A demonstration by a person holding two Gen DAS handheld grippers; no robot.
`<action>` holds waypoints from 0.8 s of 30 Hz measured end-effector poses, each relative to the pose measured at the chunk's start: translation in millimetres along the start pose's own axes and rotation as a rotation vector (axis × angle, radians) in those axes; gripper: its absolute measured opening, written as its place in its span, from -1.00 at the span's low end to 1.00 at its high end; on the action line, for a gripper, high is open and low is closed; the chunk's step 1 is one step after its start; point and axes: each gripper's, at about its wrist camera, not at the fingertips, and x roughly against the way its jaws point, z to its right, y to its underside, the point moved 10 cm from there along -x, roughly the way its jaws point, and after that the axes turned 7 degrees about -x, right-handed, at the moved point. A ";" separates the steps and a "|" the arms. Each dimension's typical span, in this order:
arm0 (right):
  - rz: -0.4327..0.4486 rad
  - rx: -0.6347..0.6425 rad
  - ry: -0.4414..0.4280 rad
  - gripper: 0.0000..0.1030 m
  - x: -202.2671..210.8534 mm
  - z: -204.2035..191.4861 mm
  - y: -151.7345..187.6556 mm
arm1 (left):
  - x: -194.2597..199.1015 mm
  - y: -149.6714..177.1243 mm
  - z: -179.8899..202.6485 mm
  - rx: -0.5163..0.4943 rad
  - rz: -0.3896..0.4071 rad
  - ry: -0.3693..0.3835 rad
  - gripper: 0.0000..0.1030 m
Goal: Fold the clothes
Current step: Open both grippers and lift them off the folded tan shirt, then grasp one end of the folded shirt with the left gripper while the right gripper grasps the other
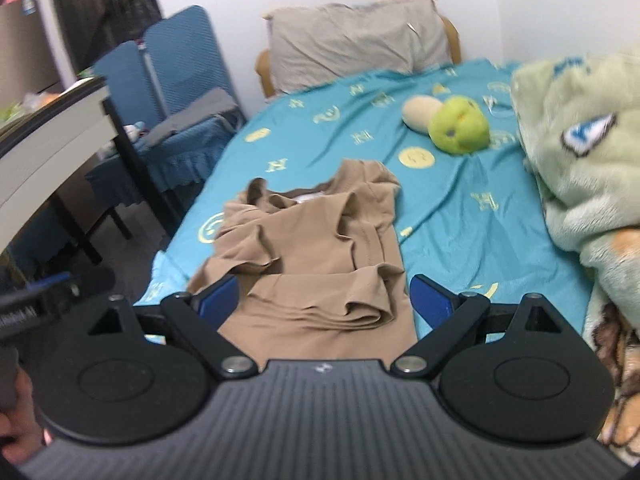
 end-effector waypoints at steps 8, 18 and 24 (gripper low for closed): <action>0.055 -0.035 -0.012 0.82 30.5 4.9 2.2 | 19.4 5.9 10.9 -0.009 0.004 0.000 0.99; 0.009 -0.071 0.025 0.82 11.0 14.0 9.6 | -15.6 45.7 6.9 0.174 -0.203 0.117 0.99; -0.045 -0.159 0.045 0.82 -0.5 26.1 18.4 | -52.1 103.6 -2.2 0.455 -0.485 0.233 0.98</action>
